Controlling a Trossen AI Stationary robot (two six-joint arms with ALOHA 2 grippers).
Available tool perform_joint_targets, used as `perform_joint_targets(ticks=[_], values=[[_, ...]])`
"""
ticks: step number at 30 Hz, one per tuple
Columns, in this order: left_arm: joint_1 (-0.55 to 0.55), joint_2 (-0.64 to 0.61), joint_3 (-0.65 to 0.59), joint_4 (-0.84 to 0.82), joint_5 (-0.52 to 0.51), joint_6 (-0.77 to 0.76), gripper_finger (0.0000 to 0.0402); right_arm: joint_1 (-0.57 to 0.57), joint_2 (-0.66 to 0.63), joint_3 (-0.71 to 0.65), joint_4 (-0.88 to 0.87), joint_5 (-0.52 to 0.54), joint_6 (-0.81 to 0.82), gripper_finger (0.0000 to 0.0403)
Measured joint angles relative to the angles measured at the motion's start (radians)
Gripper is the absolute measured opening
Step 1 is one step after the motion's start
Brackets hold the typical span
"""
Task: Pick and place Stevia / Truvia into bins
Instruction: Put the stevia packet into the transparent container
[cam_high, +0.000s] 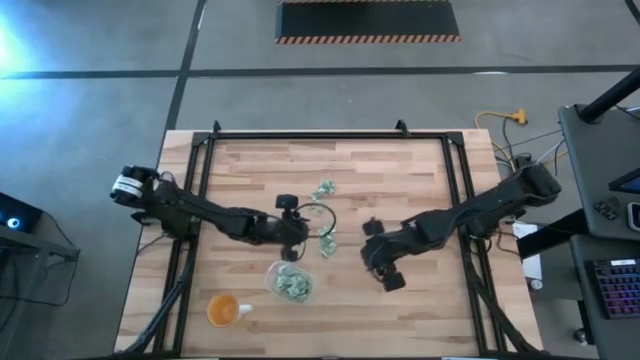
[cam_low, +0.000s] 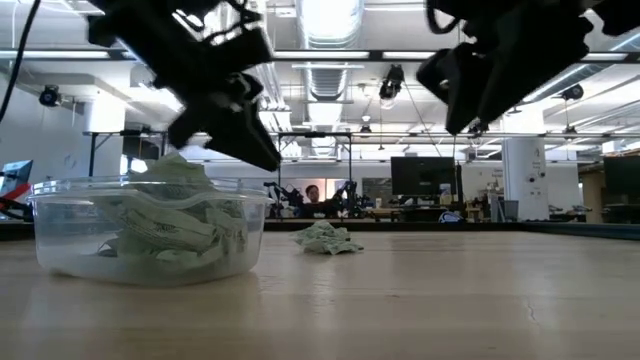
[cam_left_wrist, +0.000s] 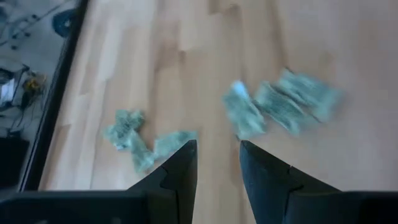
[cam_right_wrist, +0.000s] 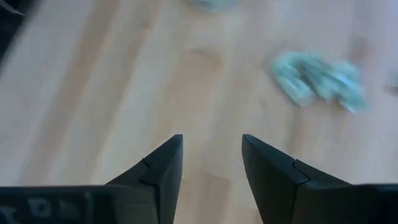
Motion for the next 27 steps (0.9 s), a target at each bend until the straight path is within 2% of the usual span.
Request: perform_joint_targets(ticks=[4,11,13,19,27], values=[[0.080,0.029,0.002,0.060,0.005,-0.033,0.0105,0.000,-0.125,-0.089,0.016,0.127,0.050,0.0145],[0.256,0.049,0.011,0.064,0.223,-0.242,0.0105,-0.001,-0.318,-0.237,0.116,0.281,0.113,0.0131],[0.289,0.061,0.014,0.087,0.245,-0.314,0.0105,-0.001,-0.356,-0.261,0.110,0.314,0.138,0.0128],[0.332,0.124,0.012,0.121,0.269,-0.499,0.0105,-0.001,-0.410,-0.299,0.132,0.345,0.162,0.0129],[0.332,0.250,0.090,0.142,0.318,-0.531,0.0105,-0.001,-0.398,-0.301,0.154,0.344,0.158,0.0125]])
